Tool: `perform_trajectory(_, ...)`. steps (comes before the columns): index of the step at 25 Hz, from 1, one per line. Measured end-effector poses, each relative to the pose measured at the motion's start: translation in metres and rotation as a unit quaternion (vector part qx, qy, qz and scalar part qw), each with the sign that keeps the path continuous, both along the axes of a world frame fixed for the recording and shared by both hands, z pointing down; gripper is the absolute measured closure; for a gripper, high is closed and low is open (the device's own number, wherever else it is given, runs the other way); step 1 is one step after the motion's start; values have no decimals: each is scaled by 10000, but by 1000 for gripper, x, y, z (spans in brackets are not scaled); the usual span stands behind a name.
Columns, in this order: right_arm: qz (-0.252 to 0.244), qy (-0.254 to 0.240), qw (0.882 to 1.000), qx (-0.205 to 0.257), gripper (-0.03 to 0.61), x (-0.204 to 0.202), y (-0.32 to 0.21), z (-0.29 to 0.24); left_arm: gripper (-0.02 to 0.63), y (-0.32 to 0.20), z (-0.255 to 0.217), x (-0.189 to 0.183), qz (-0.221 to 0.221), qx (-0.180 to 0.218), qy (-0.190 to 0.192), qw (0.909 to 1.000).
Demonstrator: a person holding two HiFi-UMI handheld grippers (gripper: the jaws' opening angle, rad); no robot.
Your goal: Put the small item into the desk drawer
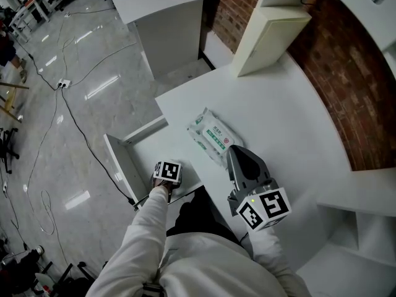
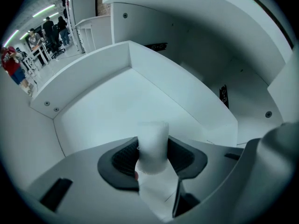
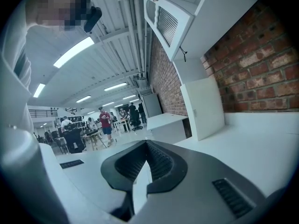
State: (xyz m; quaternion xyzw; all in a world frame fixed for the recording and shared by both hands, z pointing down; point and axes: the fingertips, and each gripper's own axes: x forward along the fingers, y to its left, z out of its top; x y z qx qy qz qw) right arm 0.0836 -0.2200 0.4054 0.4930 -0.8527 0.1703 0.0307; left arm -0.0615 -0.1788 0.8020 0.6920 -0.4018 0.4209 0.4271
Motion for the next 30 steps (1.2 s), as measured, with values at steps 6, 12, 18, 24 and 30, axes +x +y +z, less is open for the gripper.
perform_trajectory(6,-46,35,10000,-9,551,-1,-1,1,422,8,9,6,41,-140,30,9999)
perform_trajectory(12,-32,32,10000,-76,551,-1,-2,7,422,10,16,10,24,-243,101,9997)
perform_trajectory(18,-53,90,9999,-115,551,1,-2,8,414,11,16,11,62,-262,116,9996)
perform_trajectory(24,-62,77,9999,-64,551,-3,-1,6,390,-3,2,5,13,-13,158,9999)
perform_trajectory(30,-18,-31,10000,-25,551,-6,1,2,390,-41,-74,-10,-90,964,116,9952)
